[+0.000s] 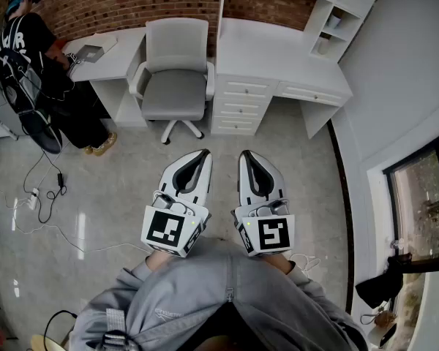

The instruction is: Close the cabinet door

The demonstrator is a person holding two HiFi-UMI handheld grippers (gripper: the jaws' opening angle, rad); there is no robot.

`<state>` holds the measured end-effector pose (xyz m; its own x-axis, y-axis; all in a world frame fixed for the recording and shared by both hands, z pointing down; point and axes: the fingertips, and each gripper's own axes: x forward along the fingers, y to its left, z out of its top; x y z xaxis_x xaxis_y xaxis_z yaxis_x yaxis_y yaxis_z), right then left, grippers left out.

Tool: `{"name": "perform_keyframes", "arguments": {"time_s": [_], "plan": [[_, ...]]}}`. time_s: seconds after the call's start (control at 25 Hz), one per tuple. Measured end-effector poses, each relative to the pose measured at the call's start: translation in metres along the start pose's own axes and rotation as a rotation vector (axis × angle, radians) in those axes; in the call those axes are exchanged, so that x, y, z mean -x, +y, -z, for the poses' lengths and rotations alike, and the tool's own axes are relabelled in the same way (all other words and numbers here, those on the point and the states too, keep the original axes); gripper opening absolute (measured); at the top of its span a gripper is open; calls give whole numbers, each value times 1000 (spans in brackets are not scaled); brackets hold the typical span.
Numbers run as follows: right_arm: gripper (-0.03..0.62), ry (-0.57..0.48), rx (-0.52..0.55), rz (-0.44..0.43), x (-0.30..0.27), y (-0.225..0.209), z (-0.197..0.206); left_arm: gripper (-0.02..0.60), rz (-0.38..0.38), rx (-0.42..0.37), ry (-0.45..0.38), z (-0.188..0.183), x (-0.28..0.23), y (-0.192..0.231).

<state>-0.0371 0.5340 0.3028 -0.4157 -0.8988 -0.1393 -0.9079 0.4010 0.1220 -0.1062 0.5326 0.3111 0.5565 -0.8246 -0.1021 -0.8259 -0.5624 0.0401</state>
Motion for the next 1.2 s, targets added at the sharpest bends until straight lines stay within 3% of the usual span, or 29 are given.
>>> {"name": "perform_keyframes", "arguments": {"time_s": [1.2], "plan": [[26, 13, -21, 51, -36, 7, 23, 6, 46, 51, 35, 26, -18, 41]]}}
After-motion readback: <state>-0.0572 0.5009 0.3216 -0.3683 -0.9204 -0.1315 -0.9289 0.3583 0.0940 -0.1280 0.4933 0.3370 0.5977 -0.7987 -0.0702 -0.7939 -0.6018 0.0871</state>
